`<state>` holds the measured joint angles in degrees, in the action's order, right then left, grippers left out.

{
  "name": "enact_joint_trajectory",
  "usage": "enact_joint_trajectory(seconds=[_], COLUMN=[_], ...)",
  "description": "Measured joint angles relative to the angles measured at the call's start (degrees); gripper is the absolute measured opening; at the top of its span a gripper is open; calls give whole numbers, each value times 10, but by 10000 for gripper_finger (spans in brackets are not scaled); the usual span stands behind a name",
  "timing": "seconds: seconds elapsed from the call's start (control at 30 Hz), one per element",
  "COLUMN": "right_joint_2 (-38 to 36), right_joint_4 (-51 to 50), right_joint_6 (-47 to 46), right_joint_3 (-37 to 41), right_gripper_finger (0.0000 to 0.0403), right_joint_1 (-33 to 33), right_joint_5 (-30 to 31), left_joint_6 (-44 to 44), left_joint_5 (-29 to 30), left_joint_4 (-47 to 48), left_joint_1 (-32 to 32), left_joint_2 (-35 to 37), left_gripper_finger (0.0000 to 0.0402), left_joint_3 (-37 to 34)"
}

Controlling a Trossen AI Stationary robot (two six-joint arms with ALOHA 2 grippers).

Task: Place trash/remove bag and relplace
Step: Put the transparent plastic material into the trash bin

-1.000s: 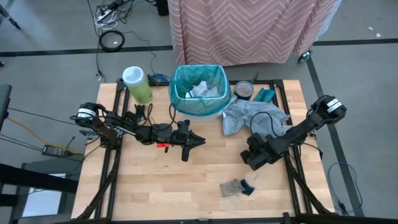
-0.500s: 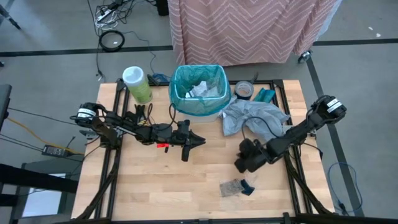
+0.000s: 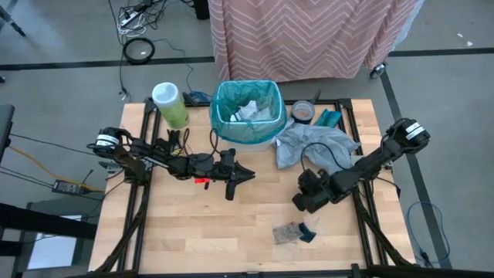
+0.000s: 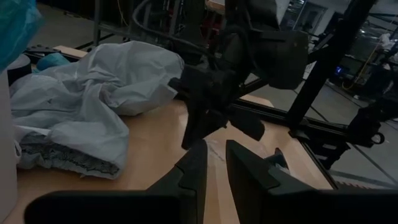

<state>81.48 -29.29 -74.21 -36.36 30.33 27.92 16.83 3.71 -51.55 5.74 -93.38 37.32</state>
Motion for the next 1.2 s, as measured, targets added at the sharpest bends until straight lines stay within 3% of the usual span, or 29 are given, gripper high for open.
enact_joint_trajectory(seconds=[0.43, 0.83, 1.2], right_joint_2=[0, 14, 75], right_joint_4=[-93, -106, -41], right_joint_6=[-210, -202, -161], right_joint_3=[0, 2, -26], right_gripper_finger=[0, 0, 0], right_joint_1=[134, 139, 128], right_joint_5=[-5, -11, 3], left_joint_6=[-1, -1, -1], left_joint_5=[5, 11, 17], left_joint_4=[0, 0, 0], left_joint_1=[0, 0, 0], left_joint_2=[0, 0, 0], left_gripper_finger=[67, 67, 67], left_joint_3=[0, 0, 0])
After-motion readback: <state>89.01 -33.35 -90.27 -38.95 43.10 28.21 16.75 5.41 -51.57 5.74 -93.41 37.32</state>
